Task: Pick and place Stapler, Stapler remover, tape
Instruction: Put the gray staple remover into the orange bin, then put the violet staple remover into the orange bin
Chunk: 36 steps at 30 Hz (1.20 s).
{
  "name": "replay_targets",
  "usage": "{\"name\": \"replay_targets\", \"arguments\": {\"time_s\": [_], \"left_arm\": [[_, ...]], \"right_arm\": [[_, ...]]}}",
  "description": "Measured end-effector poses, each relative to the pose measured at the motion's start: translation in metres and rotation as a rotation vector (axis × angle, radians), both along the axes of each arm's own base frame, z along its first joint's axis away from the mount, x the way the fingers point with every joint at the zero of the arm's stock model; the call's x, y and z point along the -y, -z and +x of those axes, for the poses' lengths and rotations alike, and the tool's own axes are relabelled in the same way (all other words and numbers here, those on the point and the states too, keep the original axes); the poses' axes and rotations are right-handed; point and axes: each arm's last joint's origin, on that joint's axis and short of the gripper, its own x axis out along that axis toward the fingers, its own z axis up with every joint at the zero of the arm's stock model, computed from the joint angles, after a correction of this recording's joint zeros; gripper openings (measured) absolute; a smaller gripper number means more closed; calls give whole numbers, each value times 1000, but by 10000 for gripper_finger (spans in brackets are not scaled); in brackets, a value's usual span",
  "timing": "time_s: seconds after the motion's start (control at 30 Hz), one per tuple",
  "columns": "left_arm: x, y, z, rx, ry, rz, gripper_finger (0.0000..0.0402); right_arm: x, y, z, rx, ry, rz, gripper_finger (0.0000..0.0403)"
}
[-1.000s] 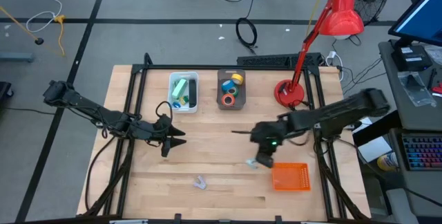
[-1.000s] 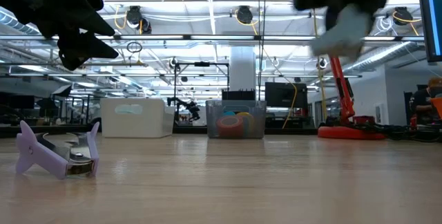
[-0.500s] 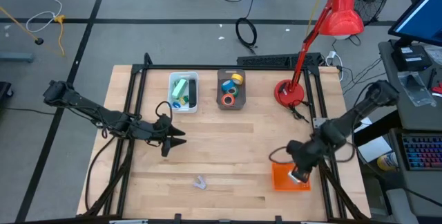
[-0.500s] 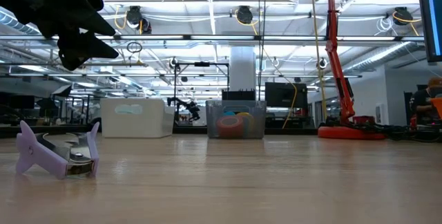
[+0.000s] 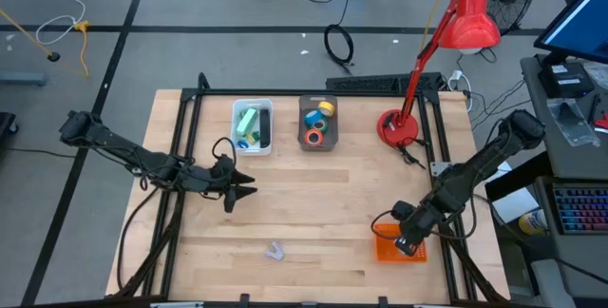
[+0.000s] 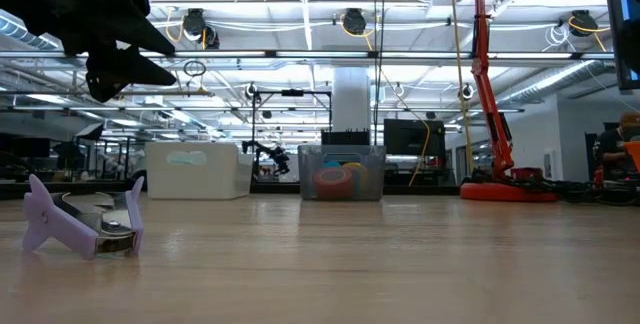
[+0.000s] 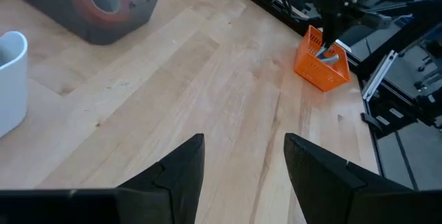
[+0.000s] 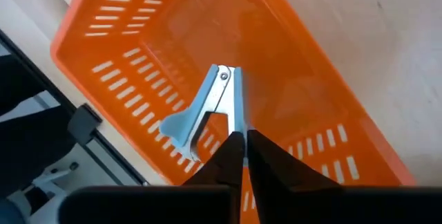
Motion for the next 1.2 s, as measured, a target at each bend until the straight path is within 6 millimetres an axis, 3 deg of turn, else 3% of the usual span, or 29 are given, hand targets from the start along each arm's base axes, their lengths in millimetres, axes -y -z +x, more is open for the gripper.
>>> {"name": "replay_targets", "arguments": {"time_s": [0.37, 0.57, 0.8, 0.97, 1.2], "left_arm": [[0, 0, 0, 1, 1, 3, 200], [0, -1, 0, 9, 1, -1, 200], [1, -10, 4, 103, -6, -60, 200], [2, -13, 5, 142, -2, -84, 200], [5, -21, 7, 200, 32, -172, 200]], "right_arm": [[0, 1, 0, 8, -1, 8, 80], [2, -14, -1, 95, 40, 79, 95], [10, -54, 1, 524, 190, 151, 73], [23, -74, 0, 845, 193, -37, 59], [47, -88, -4, 1013, 175, -259, 54]]}}
